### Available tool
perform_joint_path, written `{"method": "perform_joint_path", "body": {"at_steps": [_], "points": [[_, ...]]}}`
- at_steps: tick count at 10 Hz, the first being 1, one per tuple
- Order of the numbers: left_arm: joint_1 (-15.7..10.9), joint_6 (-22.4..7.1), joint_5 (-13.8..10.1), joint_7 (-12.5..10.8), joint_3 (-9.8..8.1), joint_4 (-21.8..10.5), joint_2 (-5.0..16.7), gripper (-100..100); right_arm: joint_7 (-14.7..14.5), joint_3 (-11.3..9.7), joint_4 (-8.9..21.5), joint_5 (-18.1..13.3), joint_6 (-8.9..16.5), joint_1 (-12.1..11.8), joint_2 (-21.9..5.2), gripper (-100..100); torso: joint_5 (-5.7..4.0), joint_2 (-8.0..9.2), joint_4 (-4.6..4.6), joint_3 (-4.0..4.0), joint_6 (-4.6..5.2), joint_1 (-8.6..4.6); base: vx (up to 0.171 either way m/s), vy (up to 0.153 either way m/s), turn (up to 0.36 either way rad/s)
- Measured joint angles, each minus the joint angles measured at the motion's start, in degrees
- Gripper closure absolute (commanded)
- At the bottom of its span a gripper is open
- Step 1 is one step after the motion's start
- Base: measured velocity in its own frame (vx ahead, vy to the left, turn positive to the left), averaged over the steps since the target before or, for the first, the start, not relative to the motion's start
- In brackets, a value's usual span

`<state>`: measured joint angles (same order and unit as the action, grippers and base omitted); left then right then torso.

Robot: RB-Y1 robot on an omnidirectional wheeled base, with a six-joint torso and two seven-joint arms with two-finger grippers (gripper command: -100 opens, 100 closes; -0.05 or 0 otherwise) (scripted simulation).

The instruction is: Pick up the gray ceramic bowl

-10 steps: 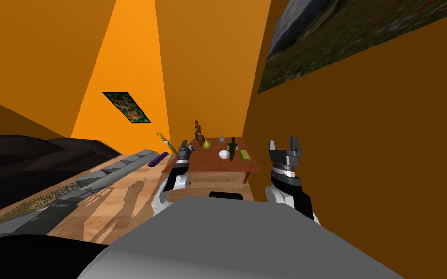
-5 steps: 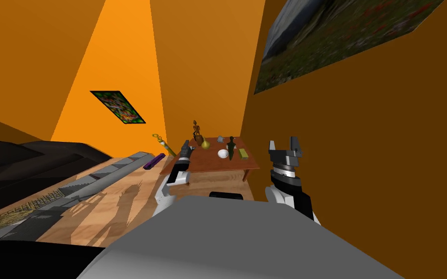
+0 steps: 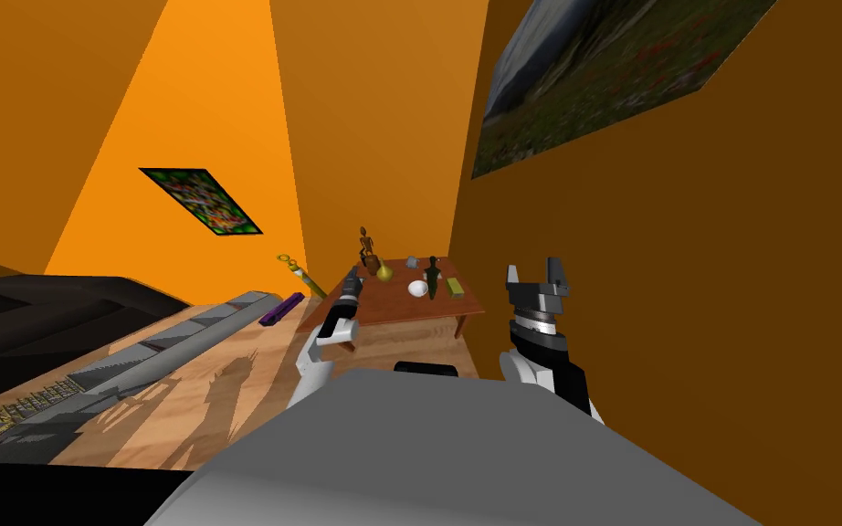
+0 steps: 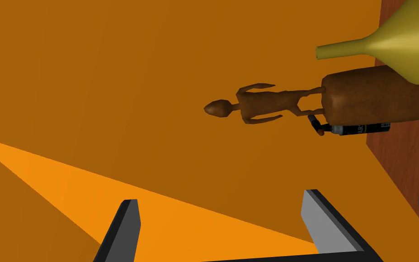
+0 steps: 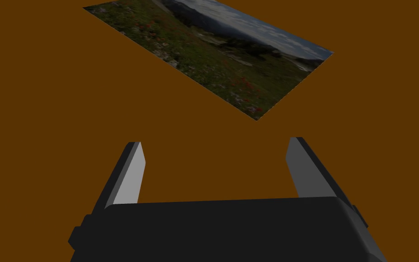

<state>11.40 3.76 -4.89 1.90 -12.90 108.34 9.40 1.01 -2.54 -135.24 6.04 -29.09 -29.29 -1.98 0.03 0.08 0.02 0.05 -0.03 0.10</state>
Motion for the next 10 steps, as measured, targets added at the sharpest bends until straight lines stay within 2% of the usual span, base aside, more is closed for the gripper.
{"method": "perform_joint_path", "body": {"at_steps": [2,3,6,8,10], "points": [[-1.7,-3.1,0.2,-0.1,-0.49,-1.7,-0.1,-100,0.0,0.0,0.0,0.0,0.0,0.0,0.0,0,0.0,-0.02,-0.01,-0.01,0.0,-0.02,-0.028,0.011,-0.114],[-3.1,-4.4,0.3,-0.2,-0.87,-3.6,0.1,-100,0.0,0.0,0.0,0.0,0.0,0.0,0.0,0,0.0,-0.04,-0.01,-0.02,0.03,-0.03,-0.022,0.01,-0.063],[-5.5,-9.3,0.4,-0.6,-1.76,-5.9,0.6,-100,0.0,0.0,0.0,0.0,0.0,0.0,0.0,0,-0.01,-0.07,-0.02,-0.04,-0.01,-0.04,-0.019,0.005,-0.113],[-7.8,-13.7,0.5,-1.0,-2.66,-8.3,1.1,-100,0.0,0.0,0.0,0.0,0.0,0.0,0.0,0,-0.02,-0.07,-0.02,-0.04,0.02,-0.07,-0.018,0.001,-0.137],[-9.3,-15.7,0.8,-1.2,-3.01,-12.1,1.1,-100,0.0,0.0,0.0,0.0,0.0,0.0,0.0,0,-0.01,-0.11,-0.02,-0.06,0.01,-0.07,-0.006,-0.003,-0.09]]}}
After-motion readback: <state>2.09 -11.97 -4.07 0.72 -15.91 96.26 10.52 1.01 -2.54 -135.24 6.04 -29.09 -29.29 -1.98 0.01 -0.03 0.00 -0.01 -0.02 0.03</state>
